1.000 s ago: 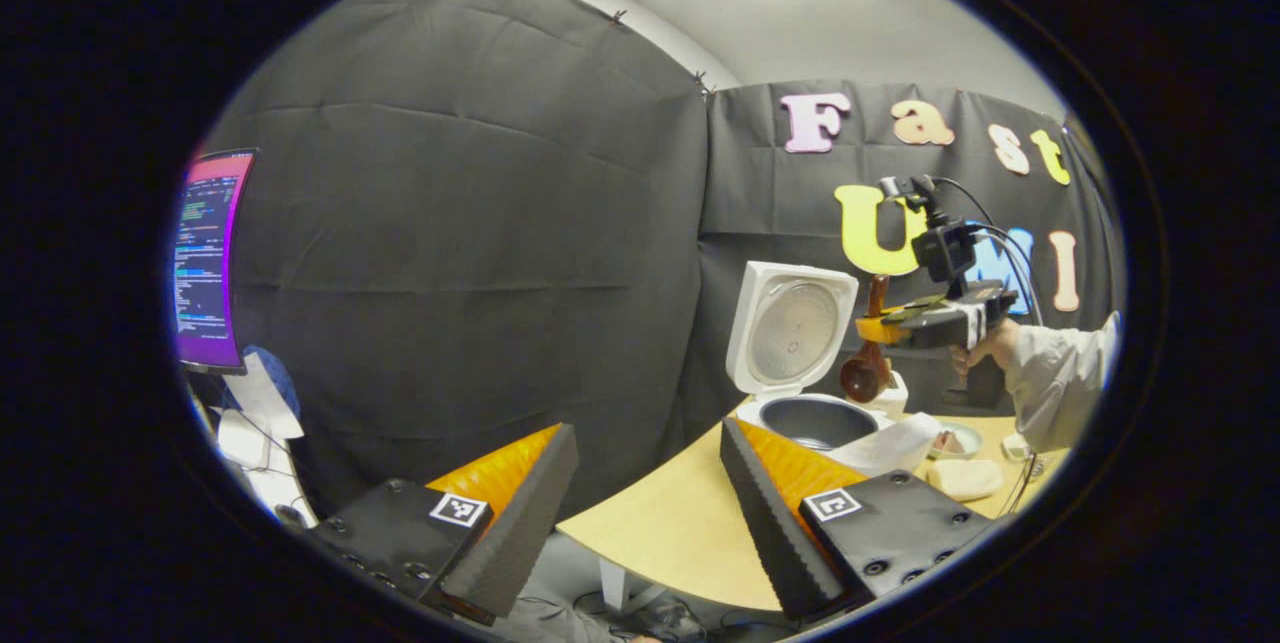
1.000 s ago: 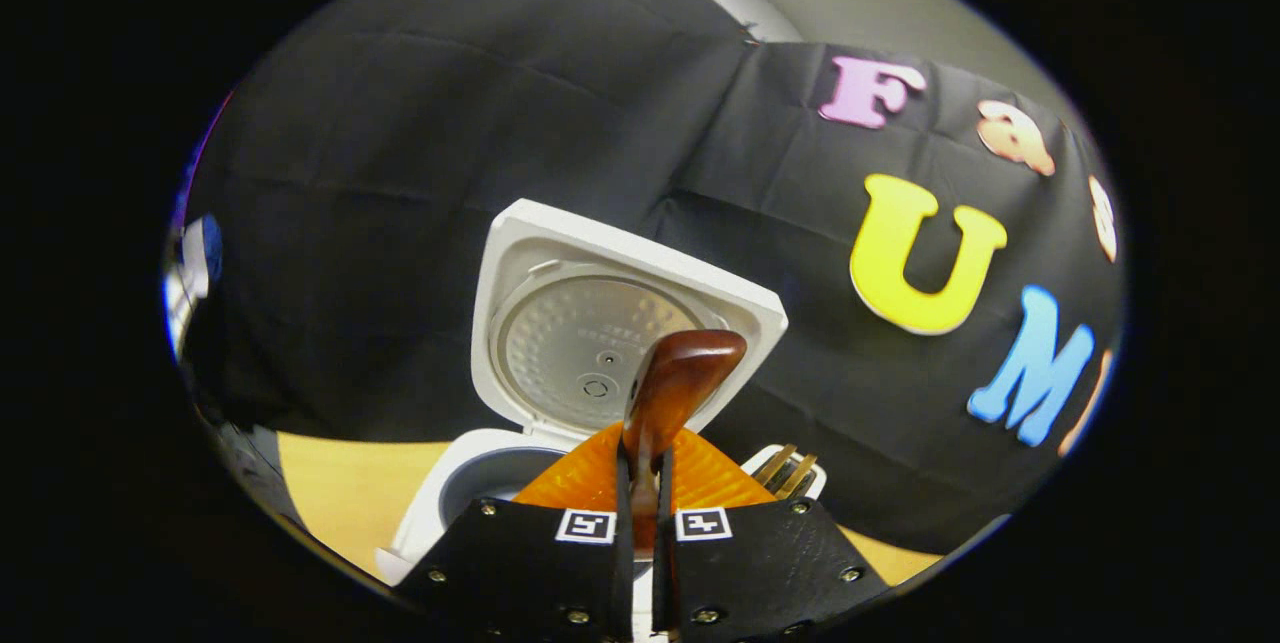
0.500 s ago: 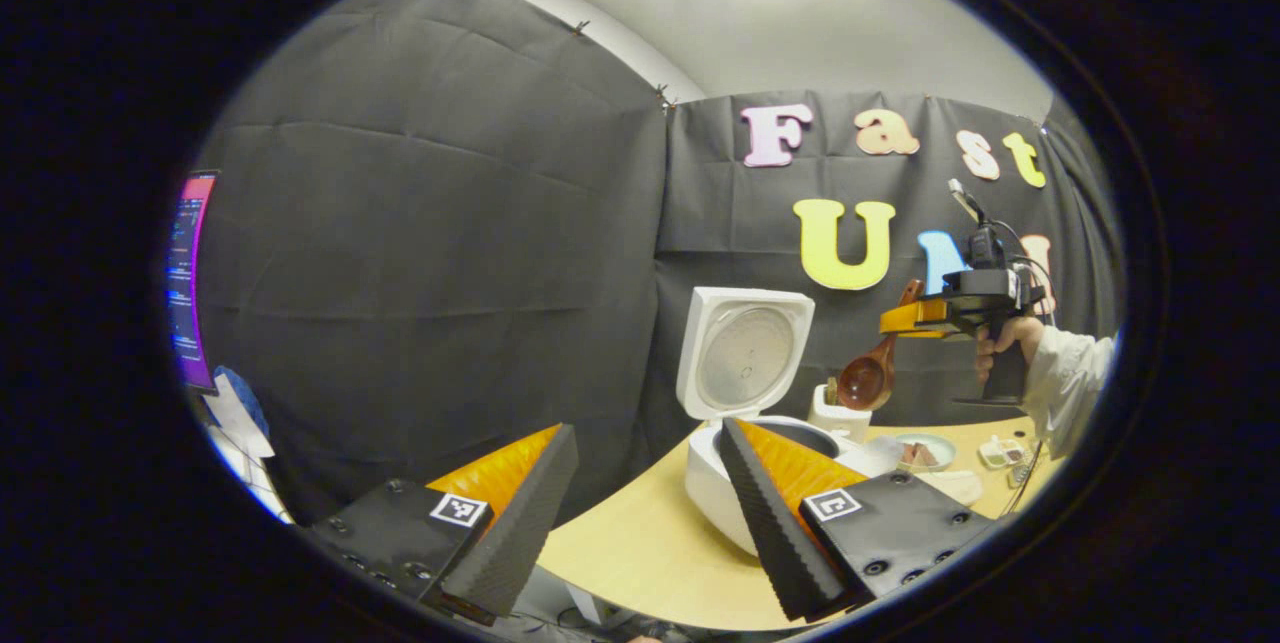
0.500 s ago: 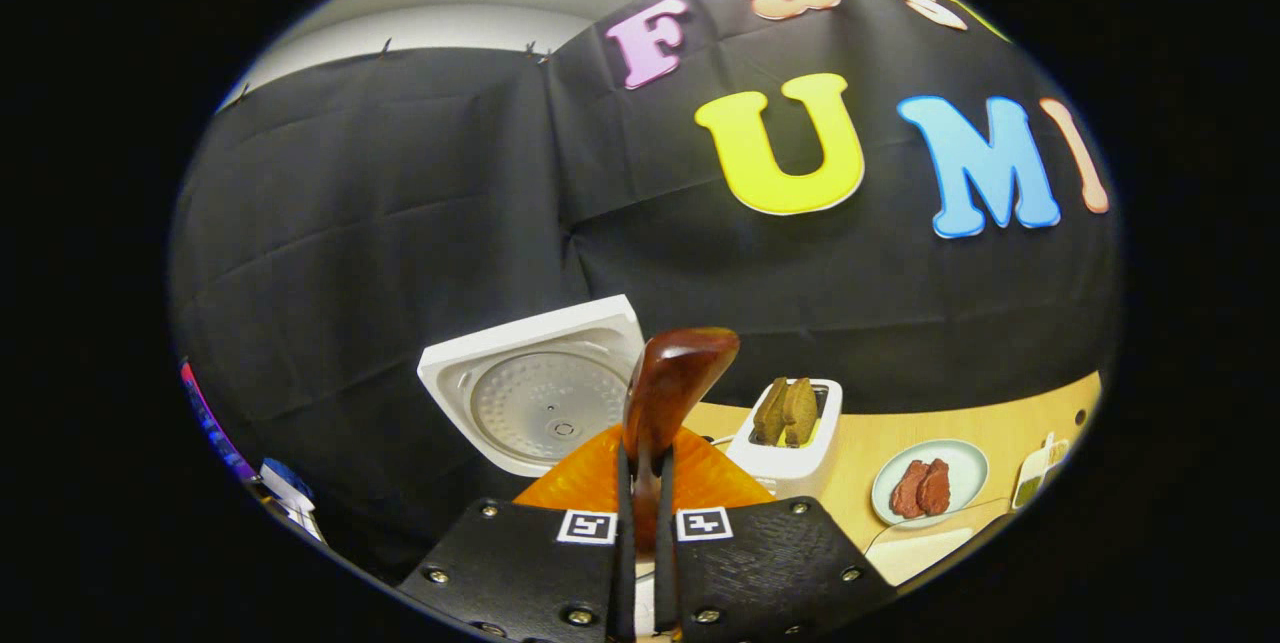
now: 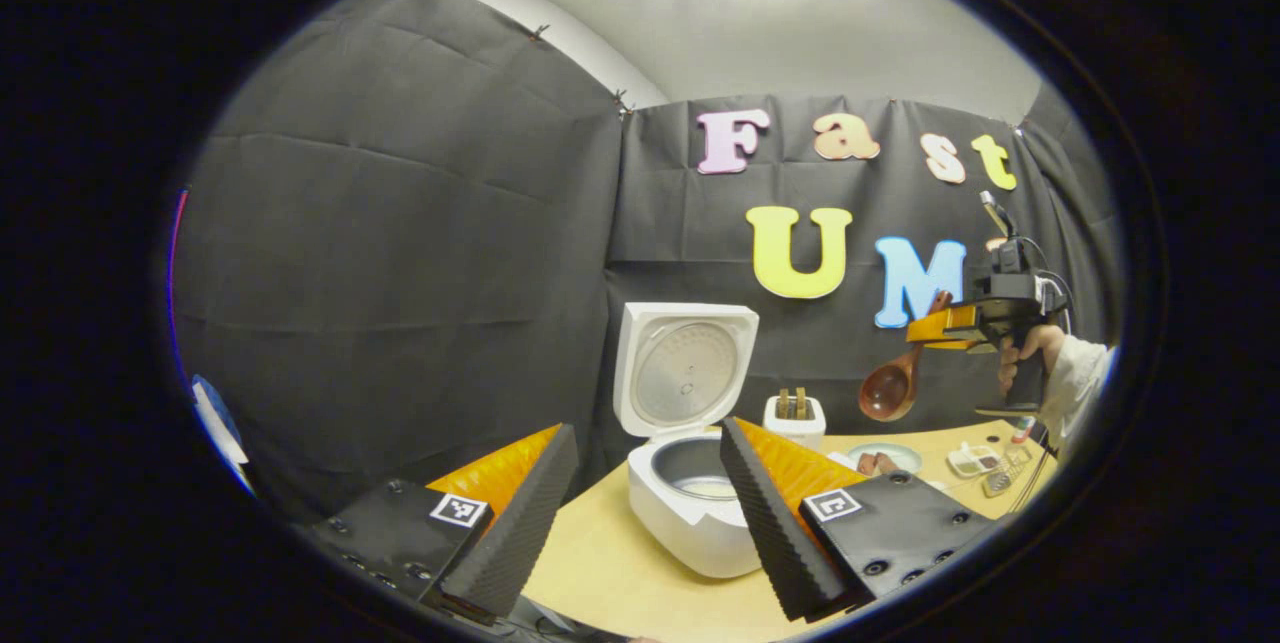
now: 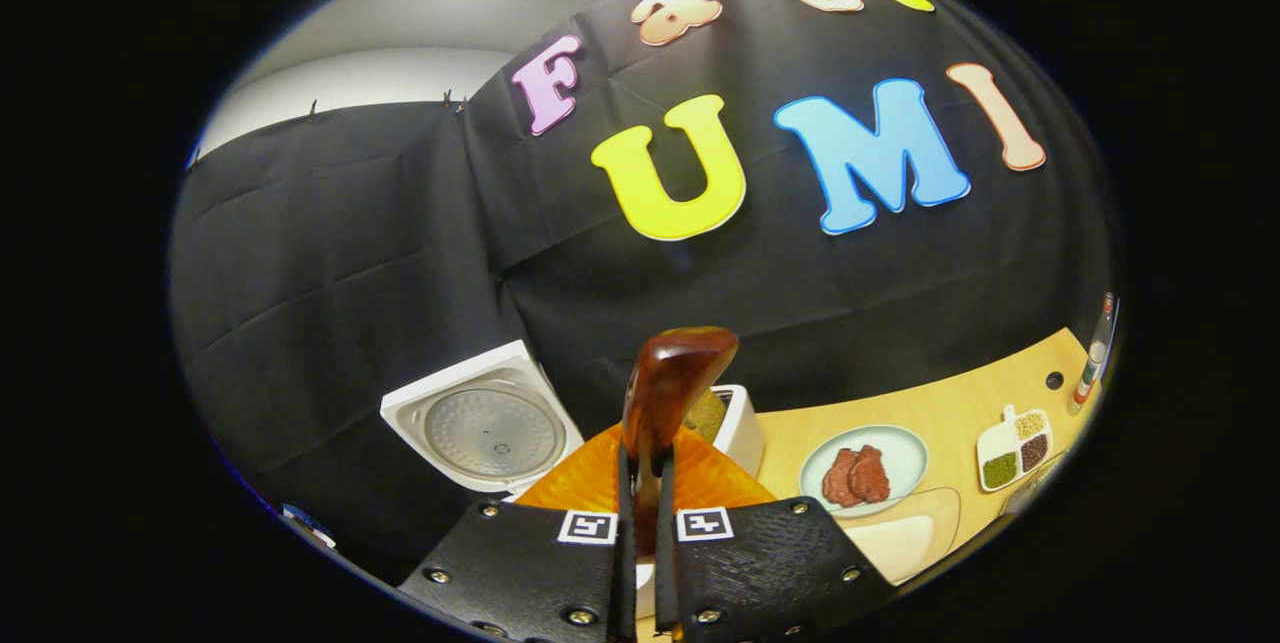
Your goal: Close the left gripper, press the button to open the rice cooker; take a wooden spoon from the chopstick holder with the right hand, scoop a spoonful of rice and pour it into the rice cooker, then put the wooden spoon back into the chopstick holder.
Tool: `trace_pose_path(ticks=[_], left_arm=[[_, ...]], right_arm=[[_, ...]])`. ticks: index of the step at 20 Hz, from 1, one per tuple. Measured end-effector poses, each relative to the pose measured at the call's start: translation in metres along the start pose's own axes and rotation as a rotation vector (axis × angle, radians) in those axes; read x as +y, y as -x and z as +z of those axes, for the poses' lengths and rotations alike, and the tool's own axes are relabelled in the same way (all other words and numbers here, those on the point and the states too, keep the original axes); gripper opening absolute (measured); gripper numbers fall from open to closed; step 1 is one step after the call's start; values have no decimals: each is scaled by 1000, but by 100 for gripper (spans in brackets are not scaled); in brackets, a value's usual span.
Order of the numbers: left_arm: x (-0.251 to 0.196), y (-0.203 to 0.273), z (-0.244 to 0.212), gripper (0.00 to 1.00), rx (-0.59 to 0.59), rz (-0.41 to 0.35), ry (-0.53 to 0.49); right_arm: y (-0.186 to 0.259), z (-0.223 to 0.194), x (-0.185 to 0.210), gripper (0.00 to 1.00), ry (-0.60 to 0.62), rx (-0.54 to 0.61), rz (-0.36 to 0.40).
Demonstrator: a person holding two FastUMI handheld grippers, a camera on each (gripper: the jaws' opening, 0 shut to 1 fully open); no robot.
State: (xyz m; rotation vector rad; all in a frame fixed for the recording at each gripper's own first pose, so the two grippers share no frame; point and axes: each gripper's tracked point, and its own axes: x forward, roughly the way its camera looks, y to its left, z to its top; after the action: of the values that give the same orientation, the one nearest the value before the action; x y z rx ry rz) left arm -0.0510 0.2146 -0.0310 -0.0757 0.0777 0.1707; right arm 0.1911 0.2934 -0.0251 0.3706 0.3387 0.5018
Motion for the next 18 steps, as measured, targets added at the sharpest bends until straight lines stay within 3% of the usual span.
trace_pose_path(ticks=[2,11,18], left_arm=[[-13,-3,1,100,-1,-16,4],[-71,-21,8,99,-4,-88,1],[-110,-27,17,99,-18,-130,-19]], right_arm=[[12,3,-26,8,-1,-9,-43],[65,21,-138,7,-33,-59,-233],[118,30,-233,7,63,-98,-451]])
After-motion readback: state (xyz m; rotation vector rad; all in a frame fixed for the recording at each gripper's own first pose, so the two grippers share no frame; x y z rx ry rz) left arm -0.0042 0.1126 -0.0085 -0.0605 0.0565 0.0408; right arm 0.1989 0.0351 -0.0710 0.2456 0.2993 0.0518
